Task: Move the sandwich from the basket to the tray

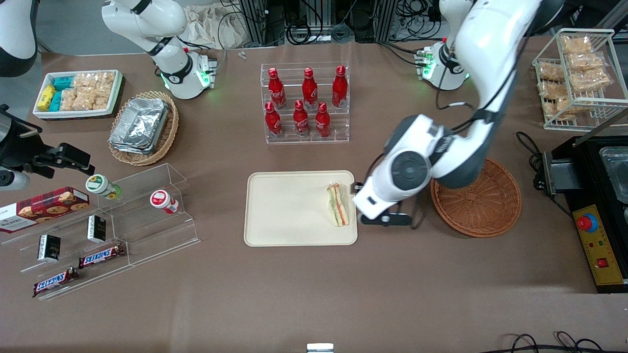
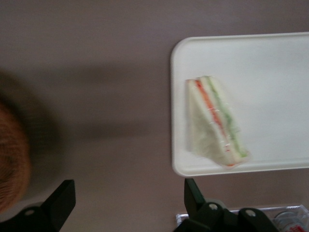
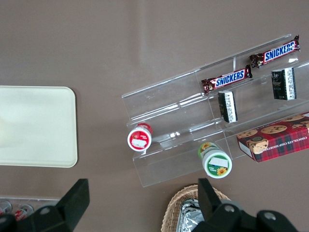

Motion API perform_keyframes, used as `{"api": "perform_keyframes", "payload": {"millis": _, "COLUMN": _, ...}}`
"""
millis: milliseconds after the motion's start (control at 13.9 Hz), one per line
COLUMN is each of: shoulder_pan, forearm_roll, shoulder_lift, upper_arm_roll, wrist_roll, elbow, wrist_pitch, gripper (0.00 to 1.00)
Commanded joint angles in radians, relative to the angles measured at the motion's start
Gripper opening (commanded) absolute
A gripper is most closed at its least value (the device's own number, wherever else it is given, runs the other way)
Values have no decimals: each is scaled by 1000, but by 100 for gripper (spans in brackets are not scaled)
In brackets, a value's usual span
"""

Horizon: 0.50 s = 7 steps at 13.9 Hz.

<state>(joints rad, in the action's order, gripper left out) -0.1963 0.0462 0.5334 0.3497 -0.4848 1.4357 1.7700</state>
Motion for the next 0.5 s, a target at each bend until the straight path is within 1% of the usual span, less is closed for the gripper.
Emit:
{"api": "perform_keyframes", "payload": {"millis": 0, "shoulder_pan": 98, "forearm_roll": 3, "shoulder_lift": -94, "upper_arm_roll": 5, "wrist_roll": 83, "elbow": 35, "wrist_pitch": -79, "gripper": 100}}
{"api": "perform_keyframes", "payload": {"millis": 216, "shoulder_pan": 205, "forearm_roll": 9, "shoulder_lift": -161, "upper_arm_roll": 3, "wrist_roll": 86, "elbow": 43, "wrist_pitch": -151, "gripper": 100}}
{"api": "perform_keyframes", "payload": {"millis": 432, "shoulder_pan": 293, "forearm_roll": 56, "shoulder_lift": -208, "upper_arm_roll": 0, "wrist_roll": 90, "elbow": 29, "wrist_pitch": -243, "gripper": 100}}
